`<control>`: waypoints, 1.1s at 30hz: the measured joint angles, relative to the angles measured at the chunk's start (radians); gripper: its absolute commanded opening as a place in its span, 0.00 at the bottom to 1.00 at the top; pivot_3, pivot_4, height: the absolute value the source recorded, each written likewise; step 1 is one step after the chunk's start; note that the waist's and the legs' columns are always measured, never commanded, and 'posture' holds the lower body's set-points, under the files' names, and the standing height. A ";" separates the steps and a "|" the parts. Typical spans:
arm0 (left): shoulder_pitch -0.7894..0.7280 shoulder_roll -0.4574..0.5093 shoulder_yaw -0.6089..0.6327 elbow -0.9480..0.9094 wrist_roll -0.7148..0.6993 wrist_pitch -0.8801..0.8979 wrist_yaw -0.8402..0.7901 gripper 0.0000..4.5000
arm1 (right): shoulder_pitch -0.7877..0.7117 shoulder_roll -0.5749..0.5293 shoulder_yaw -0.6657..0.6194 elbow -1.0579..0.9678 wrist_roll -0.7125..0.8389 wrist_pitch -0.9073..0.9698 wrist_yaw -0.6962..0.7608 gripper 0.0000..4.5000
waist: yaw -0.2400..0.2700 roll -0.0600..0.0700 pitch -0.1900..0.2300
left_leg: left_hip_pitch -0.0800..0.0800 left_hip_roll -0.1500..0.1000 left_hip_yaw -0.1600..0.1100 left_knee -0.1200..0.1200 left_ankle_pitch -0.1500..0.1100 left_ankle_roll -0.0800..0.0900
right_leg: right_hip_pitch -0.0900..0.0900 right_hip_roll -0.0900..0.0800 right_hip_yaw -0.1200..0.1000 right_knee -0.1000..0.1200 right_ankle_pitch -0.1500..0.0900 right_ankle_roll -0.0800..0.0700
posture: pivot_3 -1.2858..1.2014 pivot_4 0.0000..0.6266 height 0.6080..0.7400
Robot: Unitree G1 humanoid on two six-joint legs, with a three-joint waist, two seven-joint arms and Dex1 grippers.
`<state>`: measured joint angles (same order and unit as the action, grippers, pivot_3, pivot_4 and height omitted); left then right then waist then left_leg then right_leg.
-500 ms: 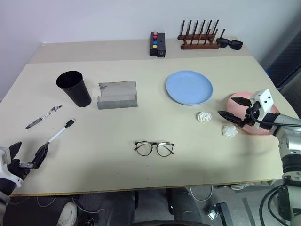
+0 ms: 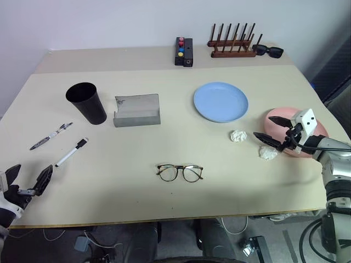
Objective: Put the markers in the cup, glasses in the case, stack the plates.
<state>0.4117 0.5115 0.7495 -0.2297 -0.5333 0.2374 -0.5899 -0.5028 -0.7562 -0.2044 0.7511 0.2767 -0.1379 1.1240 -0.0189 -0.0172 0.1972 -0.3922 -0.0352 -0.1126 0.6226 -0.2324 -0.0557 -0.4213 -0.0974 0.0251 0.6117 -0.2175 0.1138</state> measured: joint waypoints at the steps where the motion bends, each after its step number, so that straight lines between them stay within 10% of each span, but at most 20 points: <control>1: -0.004 0.003 -0.014 -0.009 0.000 0.003 -0.001 0.98 | 0.000 0.007 0.000 -0.003 0.001 -0.002 0.001 1.00 | 0.000 0.000 0.000 | 0.000 0.000 0.000 0.000 0.000 0.000 | 0.000 0.000 0.000 0.000 0.000 0.000 | 0.52 0.24 0.99; 16: -0.369 0.350 -0.309 0.047 0.083 0.408 0.021 0.99 | 0.182 0.165 0.131 -0.766 0.077 0.315 -0.141 1.00 | 0.000 0.001 0.000 | 0.001 0.000 -0.001 0.000 0.000 0.000 | 0.000 0.001 0.000 0.003 0.000 0.001 | 0.52 0.24 0.99; 27: -0.711 0.419 -0.609 0.286 0.163 0.617 -0.048 0.99 | 0.152 0.350 0.371 -1.073 0.103 0.569 -0.291 1.00 | -0.001 0.000 0.000 | 0.000 0.000 -0.002 -0.001 0.000 0.000 | -0.002 0.001 0.000 0.004 0.001 0.002 | 0.52 0.24 0.99; 33: -0.759 0.421 -0.658 0.328 0.177 0.654 -0.093 0.47 | 0.148 0.384 0.392 -1.109 0.112 0.614 -0.336 1.00 | -0.001 -0.001 0.000 | 0.000 0.000 -0.002 -0.001 0.000 0.000 | -0.002 0.001 0.000 0.004 0.001 0.002 | 0.52 0.24 0.99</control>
<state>-0.3468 0.9326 0.0917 0.0986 -0.3558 0.8909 -0.6833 -0.3545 -0.3720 0.1874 -0.3581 0.3889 0.4764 0.7883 -0.0195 -0.0178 0.1972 -0.3917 -0.0352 -0.1148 0.6217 -0.2323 -0.0557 -0.4237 -0.0963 0.0246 0.6162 -0.2169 0.1155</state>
